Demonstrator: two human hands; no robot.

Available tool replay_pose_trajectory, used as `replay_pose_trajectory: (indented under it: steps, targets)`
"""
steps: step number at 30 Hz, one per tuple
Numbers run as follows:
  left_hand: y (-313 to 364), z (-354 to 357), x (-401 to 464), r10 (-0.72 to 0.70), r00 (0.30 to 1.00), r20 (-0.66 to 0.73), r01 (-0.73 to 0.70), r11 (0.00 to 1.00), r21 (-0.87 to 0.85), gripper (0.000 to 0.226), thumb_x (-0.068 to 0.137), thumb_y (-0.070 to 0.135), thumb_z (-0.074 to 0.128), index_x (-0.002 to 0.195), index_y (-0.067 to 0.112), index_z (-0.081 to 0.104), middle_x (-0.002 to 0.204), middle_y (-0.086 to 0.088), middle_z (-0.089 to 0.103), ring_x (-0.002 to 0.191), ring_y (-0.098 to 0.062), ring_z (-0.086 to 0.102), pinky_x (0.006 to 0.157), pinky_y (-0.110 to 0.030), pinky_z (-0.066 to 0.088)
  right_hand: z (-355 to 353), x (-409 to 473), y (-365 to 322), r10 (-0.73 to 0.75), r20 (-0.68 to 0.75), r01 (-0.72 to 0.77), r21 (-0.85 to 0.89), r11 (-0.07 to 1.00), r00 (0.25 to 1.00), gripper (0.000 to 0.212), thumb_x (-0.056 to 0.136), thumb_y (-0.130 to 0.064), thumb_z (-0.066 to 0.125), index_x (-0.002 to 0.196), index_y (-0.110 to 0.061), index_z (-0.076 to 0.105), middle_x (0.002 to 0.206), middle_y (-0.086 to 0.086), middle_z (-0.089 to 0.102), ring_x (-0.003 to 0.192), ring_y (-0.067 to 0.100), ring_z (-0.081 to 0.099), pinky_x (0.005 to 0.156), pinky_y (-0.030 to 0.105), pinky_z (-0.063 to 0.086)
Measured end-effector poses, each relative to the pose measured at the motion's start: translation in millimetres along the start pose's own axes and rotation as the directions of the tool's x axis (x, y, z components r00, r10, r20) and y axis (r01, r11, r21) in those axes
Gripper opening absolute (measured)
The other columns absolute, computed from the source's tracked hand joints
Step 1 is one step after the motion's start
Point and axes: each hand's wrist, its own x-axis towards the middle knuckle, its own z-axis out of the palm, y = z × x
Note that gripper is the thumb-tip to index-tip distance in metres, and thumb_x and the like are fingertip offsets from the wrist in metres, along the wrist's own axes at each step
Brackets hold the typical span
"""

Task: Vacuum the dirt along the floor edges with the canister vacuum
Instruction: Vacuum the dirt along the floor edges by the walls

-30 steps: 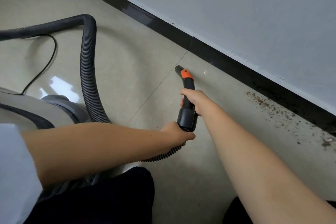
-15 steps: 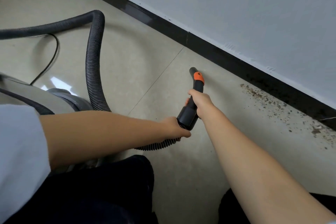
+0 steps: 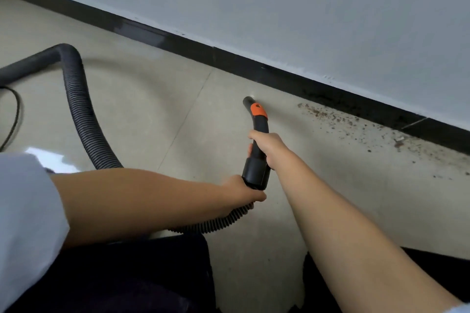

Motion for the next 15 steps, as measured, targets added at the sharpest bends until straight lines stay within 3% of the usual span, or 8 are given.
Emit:
replay_pose_trajectory:
  steps: [3, 7, 10, 15]
  targets:
    - [-1, 27, 3, -0.018, 0.996, 0.093, 0.017, 1.0, 0.02, 0.028, 0.08, 0.014, 0.068, 0.102, 0.007, 0.053, 0.073, -0.008, 0.057, 0.058, -0.016, 0.053, 0.058, -0.026, 0.049, -32, -10, 17, 0.0, -0.069, 0.001, 0.015, 1.0, 0.998, 0.011, 0.084, -0.01, 0.057, 0.09, -0.005, 0.049, 0.059, 0.009, 0.053, 0.036, 0.015, 0.049, 0.043, 0.017, 0.045]
    - [-6, 59, 8, 0.0, 0.988, 0.158, -0.014, 0.996, 0.084, 0.025, 0.078, 0.015, 0.07, 0.097, 0.01, 0.054, 0.075, -0.007, 0.059, 0.064, -0.018, 0.056, 0.07, -0.031, 0.054, -65, -23, 40, 0.002, -0.179, 0.009, 0.059, 0.998, 0.984, 0.007, 0.083, -0.01, 0.055, 0.08, -0.008, 0.049, 0.051, 0.007, 0.054, 0.042, 0.019, 0.049, 0.056, 0.028, 0.048]
    - [-12, 85, 6, 0.002, 0.98, 0.201, -0.028, 0.992, 0.126, 0.026, 0.079, 0.014, 0.068, 0.099, 0.012, 0.052, 0.08, -0.007, 0.058, 0.065, -0.016, 0.055, 0.065, -0.028, 0.051, -88, -34, 58, 0.018, -0.256, -0.005, 0.053, 0.999, 0.966, 0.008, 0.084, -0.01, 0.053, 0.081, -0.01, 0.046, 0.052, 0.007, 0.054, 0.044, 0.019, 0.048, 0.056, 0.027, 0.046]
    - [-25, 132, -1, 0.009, 0.977, 0.214, -0.032, 0.994, 0.104, 0.017, 0.078, 0.009, 0.064, 0.076, 0.015, 0.048, 0.074, -0.005, 0.051, 0.07, -0.019, 0.051, 0.063, -0.03, 0.046, -116, -46, 83, 0.022, -0.306, -0.024, -0.004, 1.0, 0.952, 0.006, 0.083, -0.01, 0.052, 0.08, -0.01, 0.047, 0.045, 0.004, 0.054, 0.045, 0.021, 0.049, 0.055, 0.028, 0.047]
